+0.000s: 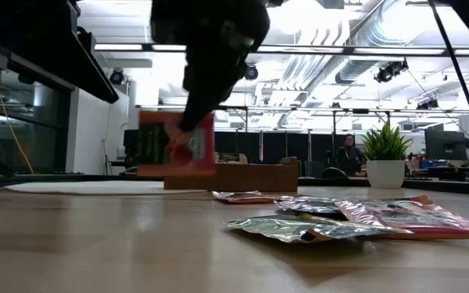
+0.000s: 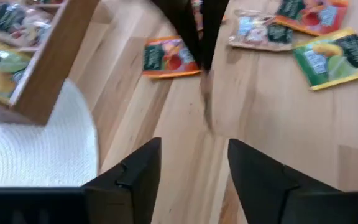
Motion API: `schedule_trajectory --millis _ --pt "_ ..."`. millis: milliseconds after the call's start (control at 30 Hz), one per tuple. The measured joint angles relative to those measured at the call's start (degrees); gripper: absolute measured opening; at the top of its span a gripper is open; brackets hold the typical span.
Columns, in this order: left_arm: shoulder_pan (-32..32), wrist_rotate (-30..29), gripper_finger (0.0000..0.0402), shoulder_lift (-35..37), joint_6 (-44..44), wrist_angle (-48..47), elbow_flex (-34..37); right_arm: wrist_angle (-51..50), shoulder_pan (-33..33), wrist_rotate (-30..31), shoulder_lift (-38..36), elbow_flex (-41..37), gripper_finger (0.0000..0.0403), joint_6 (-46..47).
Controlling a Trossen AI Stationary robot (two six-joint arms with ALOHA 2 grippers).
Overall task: Pick & Place Tea
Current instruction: Put the orange tea bag into the right compartment of the wooden organizer
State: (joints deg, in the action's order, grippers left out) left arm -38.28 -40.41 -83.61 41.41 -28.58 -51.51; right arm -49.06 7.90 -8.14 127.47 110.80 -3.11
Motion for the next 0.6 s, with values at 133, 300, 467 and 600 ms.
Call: schedule_trajectory --millis 133,300,467,600 --pt "0.00 -1.99 0.0188 1.46 1.14 -2.29 0.00 -3.09 0.02 2.81 -2.87 -0.02 0.0000 -0.88" --pt "0.02 -3.79 0.0188 2.68 1.26 -3.20 0.00 -4.52 0.04 3.55 -7.21 -1.18 0.0000 -1.05" --pt "0.02 -4.93 0.0188 2.62 1.38 -3.02 0.00 6.19 -0.41 3.56 -17.91 -16.20 0.0000 1.02" --pt "0.04 -8.94 0.0188 2.62 0.01 1.49 0.02 25.21 -1.16 4.83 -29.53 -32.65 0.0000 6.57"
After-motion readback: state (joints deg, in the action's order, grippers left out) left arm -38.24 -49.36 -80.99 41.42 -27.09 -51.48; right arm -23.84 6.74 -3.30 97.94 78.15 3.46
